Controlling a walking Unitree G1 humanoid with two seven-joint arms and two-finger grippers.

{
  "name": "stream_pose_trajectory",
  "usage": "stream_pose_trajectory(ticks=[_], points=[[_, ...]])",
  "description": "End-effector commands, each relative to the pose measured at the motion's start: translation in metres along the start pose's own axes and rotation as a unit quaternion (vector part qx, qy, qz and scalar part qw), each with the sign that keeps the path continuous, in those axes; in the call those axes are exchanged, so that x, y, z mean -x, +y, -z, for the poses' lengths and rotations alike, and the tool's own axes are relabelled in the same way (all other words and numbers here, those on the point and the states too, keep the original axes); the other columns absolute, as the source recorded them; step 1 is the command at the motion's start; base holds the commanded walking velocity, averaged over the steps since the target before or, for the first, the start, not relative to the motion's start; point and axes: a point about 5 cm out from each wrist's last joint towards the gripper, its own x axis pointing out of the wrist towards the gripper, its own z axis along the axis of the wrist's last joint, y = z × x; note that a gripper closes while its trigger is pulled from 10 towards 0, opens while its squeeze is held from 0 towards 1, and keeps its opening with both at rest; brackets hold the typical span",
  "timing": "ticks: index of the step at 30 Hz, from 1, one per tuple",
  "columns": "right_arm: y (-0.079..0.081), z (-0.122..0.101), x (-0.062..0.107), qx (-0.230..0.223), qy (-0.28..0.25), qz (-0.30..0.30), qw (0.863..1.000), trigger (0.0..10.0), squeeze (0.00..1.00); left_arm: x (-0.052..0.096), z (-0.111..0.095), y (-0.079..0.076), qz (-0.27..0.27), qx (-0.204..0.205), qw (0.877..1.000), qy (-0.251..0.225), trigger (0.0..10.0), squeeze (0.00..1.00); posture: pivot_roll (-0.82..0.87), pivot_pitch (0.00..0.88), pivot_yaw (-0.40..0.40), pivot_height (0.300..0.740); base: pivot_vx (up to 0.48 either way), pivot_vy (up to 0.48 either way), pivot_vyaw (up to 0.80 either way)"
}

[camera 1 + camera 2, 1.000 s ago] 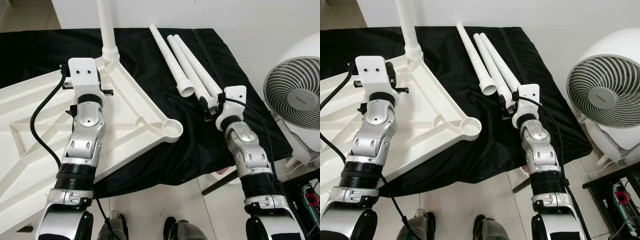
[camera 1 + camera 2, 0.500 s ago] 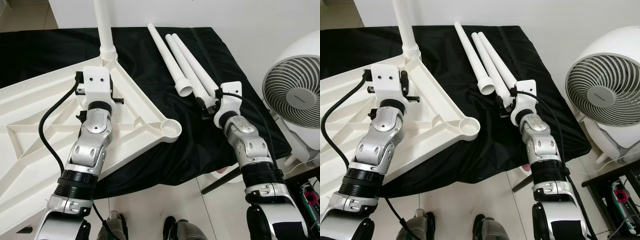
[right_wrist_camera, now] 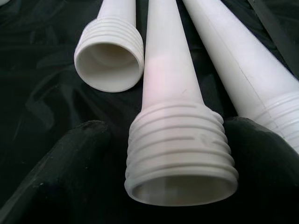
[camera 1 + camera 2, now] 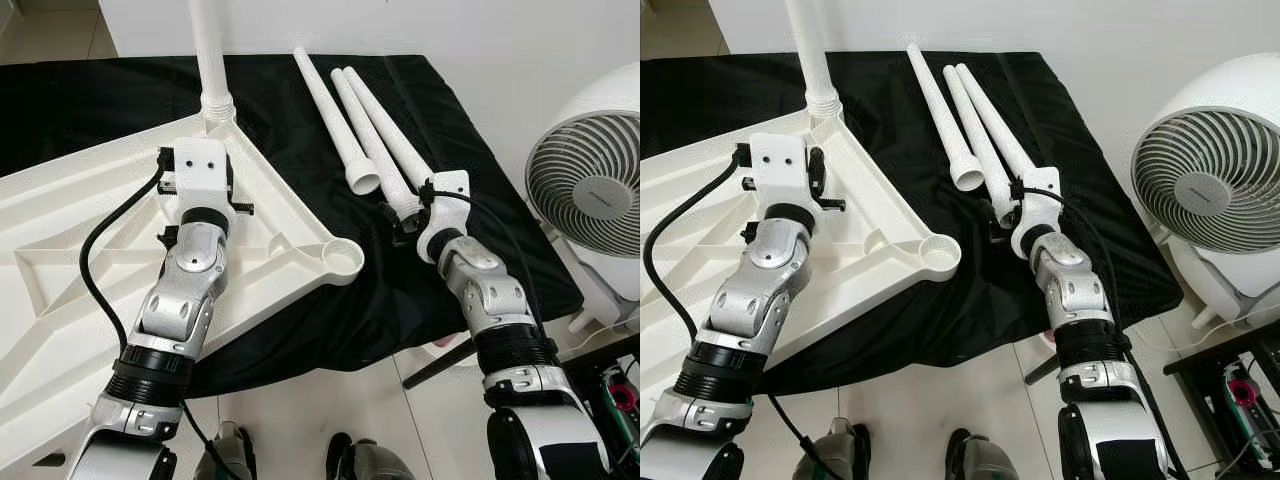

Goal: Building children table

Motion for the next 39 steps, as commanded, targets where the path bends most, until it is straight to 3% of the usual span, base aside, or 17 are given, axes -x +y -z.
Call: stream_pose_trajectory(ticks=[1, 18, 19, 25, 27, 31, 35, 39], points=[[-0.001, 0.007, 0.000, -0.002, 0.011, 0.000, 1.000, 10.0, 0.00, 0.006, 0.004, -0.016, 0.141, -0.001, 0.990, 0.012, 10.0, 0.00, 0.09, 0.170, -0.048, 0.740, 0.000, 0.000, 0.00], [0.007, 0.018, -0.014, -0.011, -0.003, 0.004, 1.000, 10.0, 0.00, 0.010, 0.004, -0.015, 0.143, -0.002, 0.990, 0.023, 10.0, 0.00, 0.12, 0.201, -0.042, 0.740, 0.000, 0.000, 0.00], [0.009, 0.022, -0.015, -0.029, 0.000, 0.000, 1.000, 0.0, 0.00, 0.010, 0.003, -0.015, 0.143, -0.004, 0.989, 0.023, 10.0, 0.00, 0.12, 0.200, -0.043, 0.740, 0.000, 0.000, 0.00], [0.013, 0.030, -0.015, -0.052, 0.002, -0.007, 0.999, 0.0, 0.00, 0.010, 0.003, -0.015, 0.143, -0.007, 0.989, 0.024, 10.0, 0.00, 0.12, 0.202, -0.042, 0.740, 0.000, 0.000, 0.00], [0.016, 0.027, -0.010, -0.071, -0.049, -0.012, 0.996, 0.0, 0.00, 0.010, 0.001, -0.011, 0.141, -0.014, 0.990, 0.022, 10.0, 0.00, 0.13, 0.201, -0.040, 0.740, 0.000, 0.000, 0.00], [0.016, 0.025, -0.008, -0.065, -0.070, -0.008, 0.995, 0.0, 0.00, 0.009, 0.001, -0.010, 0.140, -0.013, 0.990, 0.023, 10.0, 0.00, 0.12, 0.199, -0.037, 0.740, 0.000, 0.000, 0.00], [0.013, 0.017, 0.001, -0.050, -0.135, 0.005, 0.990, 0.0, 0.00, 0.008, 0.001, -0.009, 0.136, -0.007, 0.990, 0.025, 10.0, 0.00, 0.12, 0.196, -0.035, 0.740, 0.000, 0.000, 0.00], [0.012, 0.013, 0.006, -0.047, -0.160, 0.001, 0.986, 0.0, 0.00, 0.008, 0.001, -0.010, 0.138, -0.005, 0.990, 0.026, 10.0, 0.00, 0.12, 0.196, -0.035, 0.740, 0.000, 0.000, 0.00]])
